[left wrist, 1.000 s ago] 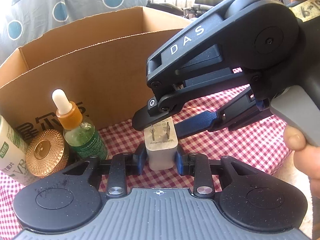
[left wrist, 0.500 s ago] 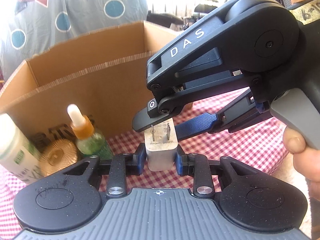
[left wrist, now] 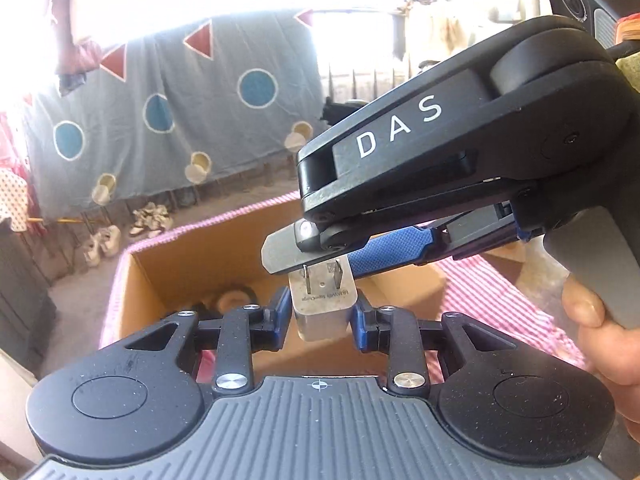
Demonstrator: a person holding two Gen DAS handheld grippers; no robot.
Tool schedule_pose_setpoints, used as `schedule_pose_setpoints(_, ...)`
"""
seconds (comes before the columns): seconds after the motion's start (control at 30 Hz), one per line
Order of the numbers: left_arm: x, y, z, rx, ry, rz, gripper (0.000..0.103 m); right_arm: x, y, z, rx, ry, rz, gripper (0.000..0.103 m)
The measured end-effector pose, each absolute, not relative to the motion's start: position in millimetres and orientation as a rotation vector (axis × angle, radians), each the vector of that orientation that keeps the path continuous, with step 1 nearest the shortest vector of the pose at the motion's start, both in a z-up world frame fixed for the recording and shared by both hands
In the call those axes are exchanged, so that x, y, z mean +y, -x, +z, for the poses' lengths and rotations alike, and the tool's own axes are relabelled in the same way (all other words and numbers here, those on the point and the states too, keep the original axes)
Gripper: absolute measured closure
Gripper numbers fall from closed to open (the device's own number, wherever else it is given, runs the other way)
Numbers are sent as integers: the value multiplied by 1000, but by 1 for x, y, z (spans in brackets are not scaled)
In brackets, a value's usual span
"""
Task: Organize rigid objects
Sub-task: 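Carry the white charger into the box and lower it beside the pink cup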
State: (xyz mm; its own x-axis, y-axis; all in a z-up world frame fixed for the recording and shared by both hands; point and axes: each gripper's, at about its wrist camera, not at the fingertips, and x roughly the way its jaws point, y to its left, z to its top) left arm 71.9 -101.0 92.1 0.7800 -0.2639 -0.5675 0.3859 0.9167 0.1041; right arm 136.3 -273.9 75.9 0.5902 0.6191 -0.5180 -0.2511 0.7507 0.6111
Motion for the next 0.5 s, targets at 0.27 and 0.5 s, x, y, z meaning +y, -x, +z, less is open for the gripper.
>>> schedule_pose_setpoints(0.27, -84, -160, 68, 784, -201, -275, 74, -238, -234, 45, 950, -515, 568, 55)
schedule_pose_setpoints(0.5, -69, -217, 29, 1024, -158, -245, 74, -222, -290, -16, 1145, -546, 555, 55)
